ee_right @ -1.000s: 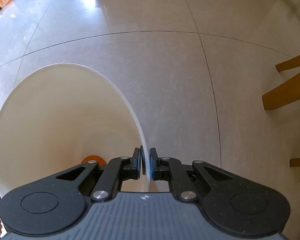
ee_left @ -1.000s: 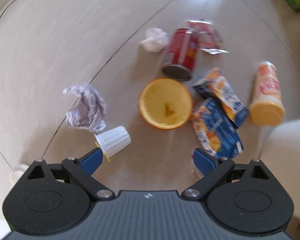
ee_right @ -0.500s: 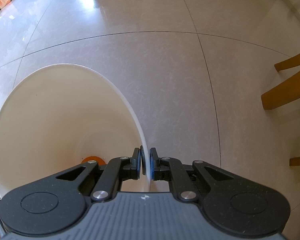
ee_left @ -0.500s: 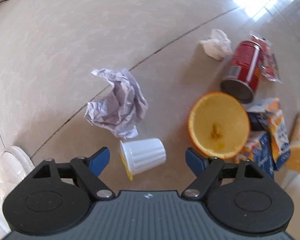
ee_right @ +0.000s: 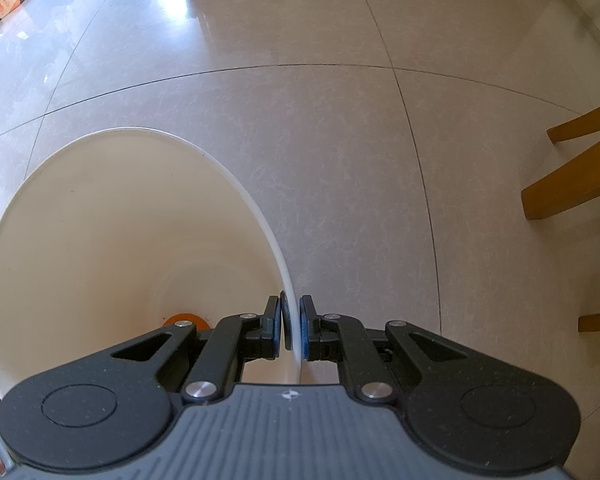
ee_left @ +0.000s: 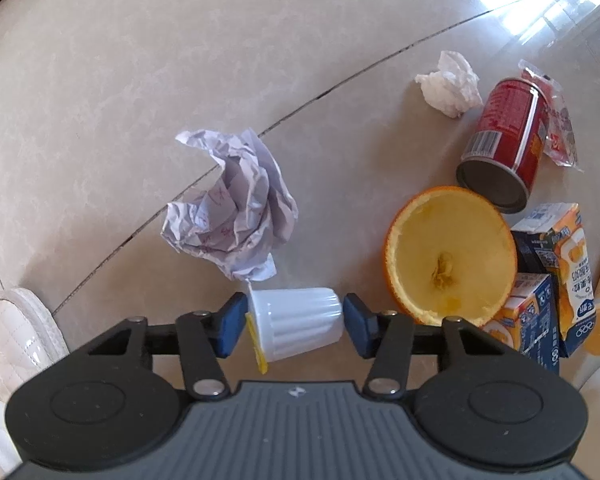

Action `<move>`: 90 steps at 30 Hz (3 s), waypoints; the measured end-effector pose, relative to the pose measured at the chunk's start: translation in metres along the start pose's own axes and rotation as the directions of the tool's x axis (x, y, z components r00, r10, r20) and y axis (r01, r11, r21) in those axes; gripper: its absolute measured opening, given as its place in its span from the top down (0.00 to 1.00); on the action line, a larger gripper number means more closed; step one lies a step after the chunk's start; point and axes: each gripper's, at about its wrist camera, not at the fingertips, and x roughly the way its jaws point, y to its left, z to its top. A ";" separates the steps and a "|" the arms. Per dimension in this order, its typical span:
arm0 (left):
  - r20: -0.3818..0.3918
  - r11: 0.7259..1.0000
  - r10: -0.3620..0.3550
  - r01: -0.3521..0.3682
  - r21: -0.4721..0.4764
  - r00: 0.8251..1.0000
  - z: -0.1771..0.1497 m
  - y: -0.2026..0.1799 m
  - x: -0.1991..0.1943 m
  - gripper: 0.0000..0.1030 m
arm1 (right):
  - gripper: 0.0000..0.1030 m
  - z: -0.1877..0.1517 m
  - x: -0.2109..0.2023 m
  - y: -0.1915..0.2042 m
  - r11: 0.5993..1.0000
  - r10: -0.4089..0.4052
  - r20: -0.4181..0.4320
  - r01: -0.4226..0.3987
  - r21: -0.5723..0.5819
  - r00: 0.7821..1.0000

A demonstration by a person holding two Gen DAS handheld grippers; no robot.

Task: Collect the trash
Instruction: 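Move the left tool to the white cup and grasp it, then carry the white cup over the bin and release it with left tool, then move the left tool to the crumpled paper and grasp it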

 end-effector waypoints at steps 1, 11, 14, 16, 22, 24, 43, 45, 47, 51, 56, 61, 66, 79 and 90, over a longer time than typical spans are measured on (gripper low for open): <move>-0.001 1.000 0.000 0.000 -0.003 1.000 0.000 0.000 0.000 0.51 | 0.89 0.000 0.000 0.000 1.000 0.001 0.000 -0.001 0.002 1.000; -0.035 0.996 0.040 -0.037 0.081 0.999 0.002 -0.011 -0.009 0.52 | 0.89 0.000 0.000 0.000 1.000 0.001 0.000 -0.001 -0.004 1.000; -0.032 0.990 0.041 -0.036 0.138 0.999 0.003 -0.018 -0.024 0.52 | 0.89 0.001 0.001 -0.001 1.000 0.002 -0.003 -0.002 -0.003 1.000; -0.037 0.979 0.052 -0.044 0.197 0.998 0.003 -0.025 -0.034 0.52 | 0.89 0.001 0.001 0.000 1.000 0.000 -0.005 0.000 -0.009 1.000; -0.016 0.926 0.048 -0.038 0.375 0.999 -0.001 -0.058 -0.080 0.52 | 0.89 0.001 0.001 0.002 1.000 -0.004 -0.004 0.003 -0.020 1.000; -0.008 0.902 0.031 -0.024 0.431 1.000 -0.003 -0.072 -0.100 0.52 | 0.89 0.001 0.001 0.001 1.000 0.004 -0.007 -0.004 -0.011 1.000; -0.027 0.495 -0.253 0.153 0.855 0.967 -0.072 -0.245 -0.293 0.52 | 0.89 0.001 0.002 0.003 1.000 -0.001 -0.010 0.001 -0.029 1.000; -0.043 0.446 -0.278 0.169 0.879 0.960 -0.085 -0.262 -0.303 0.52 | 0.89 0.002 0.002 0.003 1.000 0.000 -0.012 0.000 -0.026 1.000; -0.064 0.403 -0.302 0.188 0.896 0.951 -0.099 -0.277 -0.310 0.52 | 0.90 0.002 0.002 0.002 1.000 0.004 -0.014 -0.004 -0.018 1.000; -0.098 0.343 -0.323 0.213 0.915 0.941 -0.120 -0.297 -0.314 0.51 | 0.89 0.004 0.002 0.000 1.000 0.005 -0.016 -0.005 -0.017 1.000; -0.144 0.281 -0.368 0.257 0.925 0.919 -0.141 -0.309 -0.319 0.14 | 0.89 0.003 0.003 0.000 1.000 0.006 -0.016 -0.007 -0.020 1.000; -0.132 0.283 -0.384 0.252 0.925 0.914 -0.140 -0.305 -0.317 0.13 | 0.89 0.002 0.003 0.002 1.000 0.002 -0.014 -0.003 -0.028 1.000; -0.101 0.300 -0.407 0.238 0.924 0.908 -0.127 -0.289 -0.318 0.13 | 0.89 0.001 0.003 0.003 1.000 -0.001 -0.013 0.001 -0.025 1.000; -0.002 0.442 -0.405 0.197 0.875 0.915 -0.076 -0.217 -0.292 0.08 | 0.89 0.001 0.003 0.006 0.999 -0.012 -0.007 0.012 -0.036 1.000; 0.059 0.699 -0.265 0.150 0.699 0.962 -0.019 -0.136 -0.220 0.08 | 0.89 -0.001 0.002 0.008 0.999 -0.023 -0.001 0.023 -0.045 1.000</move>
